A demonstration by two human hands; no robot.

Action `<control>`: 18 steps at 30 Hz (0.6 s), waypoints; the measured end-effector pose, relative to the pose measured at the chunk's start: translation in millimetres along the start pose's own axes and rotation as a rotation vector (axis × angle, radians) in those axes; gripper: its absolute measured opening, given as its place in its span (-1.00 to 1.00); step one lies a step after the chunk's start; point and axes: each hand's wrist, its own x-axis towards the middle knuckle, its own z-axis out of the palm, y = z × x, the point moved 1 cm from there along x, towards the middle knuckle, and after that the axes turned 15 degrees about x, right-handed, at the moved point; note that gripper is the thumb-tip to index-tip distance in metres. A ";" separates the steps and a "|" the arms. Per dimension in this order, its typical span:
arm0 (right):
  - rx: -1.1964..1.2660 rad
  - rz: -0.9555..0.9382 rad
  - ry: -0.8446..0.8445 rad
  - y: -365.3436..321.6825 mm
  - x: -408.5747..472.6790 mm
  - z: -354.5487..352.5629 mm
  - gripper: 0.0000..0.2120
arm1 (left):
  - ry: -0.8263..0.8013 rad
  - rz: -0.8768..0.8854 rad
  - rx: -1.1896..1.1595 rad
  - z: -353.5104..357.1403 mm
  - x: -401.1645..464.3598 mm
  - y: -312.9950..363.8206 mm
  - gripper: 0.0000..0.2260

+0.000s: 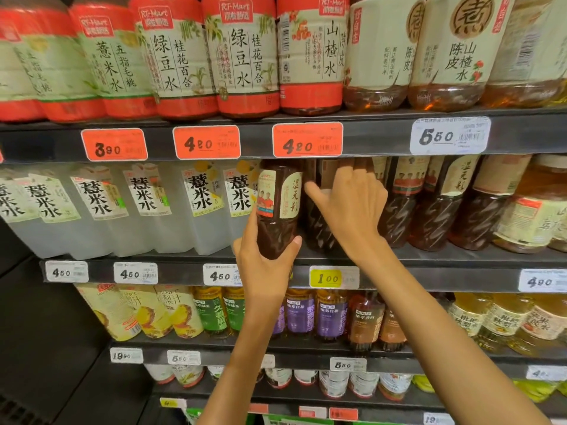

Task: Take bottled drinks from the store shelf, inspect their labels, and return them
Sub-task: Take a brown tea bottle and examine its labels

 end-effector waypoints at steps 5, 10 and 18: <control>0.032 0.034 0.003 0.7 2.0 -1.6 -0.59 | 0.051 0.001 -0.024 8.9 2.3 4.2 -0.26; 0.181 0.043 0.114 4.0 -3.5 -1.4 -0.62 | 0.198 0.119 0.136 21.2 4.4 11.5 -0.29; 0.329 0.034 0.077 -1.1 -9.5 -2.8 -0.67 | 0.228 0.080 0.148 36.0 5.4 11.4 -0.20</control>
